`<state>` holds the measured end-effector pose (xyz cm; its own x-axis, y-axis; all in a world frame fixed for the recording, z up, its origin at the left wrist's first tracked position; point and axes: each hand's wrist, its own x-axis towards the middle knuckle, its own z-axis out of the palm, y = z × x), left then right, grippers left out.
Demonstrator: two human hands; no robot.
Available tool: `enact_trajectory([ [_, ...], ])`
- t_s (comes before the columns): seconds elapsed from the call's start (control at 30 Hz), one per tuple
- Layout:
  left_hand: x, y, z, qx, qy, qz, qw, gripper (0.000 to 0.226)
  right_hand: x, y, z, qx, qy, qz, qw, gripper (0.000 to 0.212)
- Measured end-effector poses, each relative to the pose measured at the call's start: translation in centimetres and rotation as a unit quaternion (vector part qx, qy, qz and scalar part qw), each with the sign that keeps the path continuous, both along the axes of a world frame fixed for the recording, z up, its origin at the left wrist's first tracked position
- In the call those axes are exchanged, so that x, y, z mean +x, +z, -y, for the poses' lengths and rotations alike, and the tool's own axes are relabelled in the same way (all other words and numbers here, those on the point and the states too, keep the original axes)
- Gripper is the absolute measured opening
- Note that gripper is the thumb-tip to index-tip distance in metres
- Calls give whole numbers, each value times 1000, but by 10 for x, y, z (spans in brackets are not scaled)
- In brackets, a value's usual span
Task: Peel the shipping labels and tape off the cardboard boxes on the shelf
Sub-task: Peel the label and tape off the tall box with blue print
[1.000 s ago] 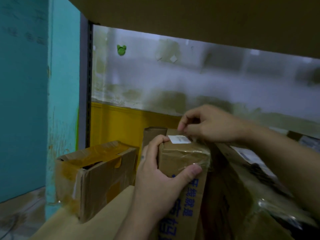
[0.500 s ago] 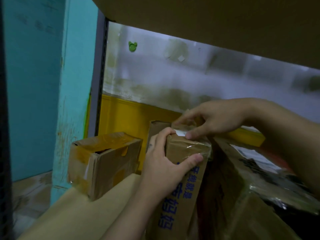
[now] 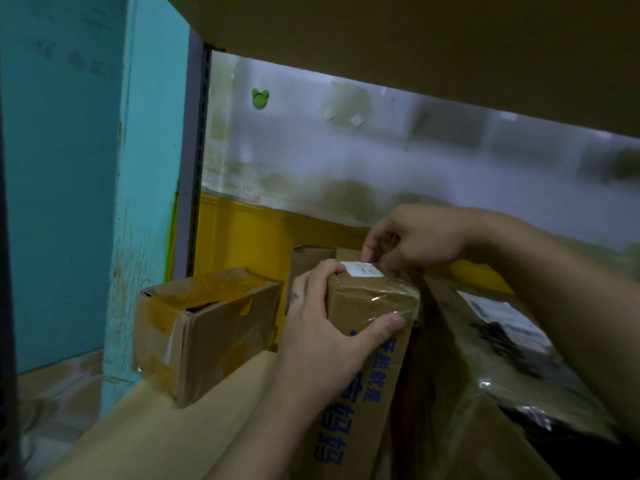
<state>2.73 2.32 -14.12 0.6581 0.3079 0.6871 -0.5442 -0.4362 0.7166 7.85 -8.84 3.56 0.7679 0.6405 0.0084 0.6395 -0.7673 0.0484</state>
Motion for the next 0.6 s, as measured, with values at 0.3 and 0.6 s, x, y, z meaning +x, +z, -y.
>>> enact_trajectory([
  [0.3,-4,-3,0,-1,7,21,1000,77,1,-14,-7,60,25,98,993,20],
  [0.6,-2,-6,2,-3,24,32,999,76,6,-21,-2,117,32,69,990,22],
])
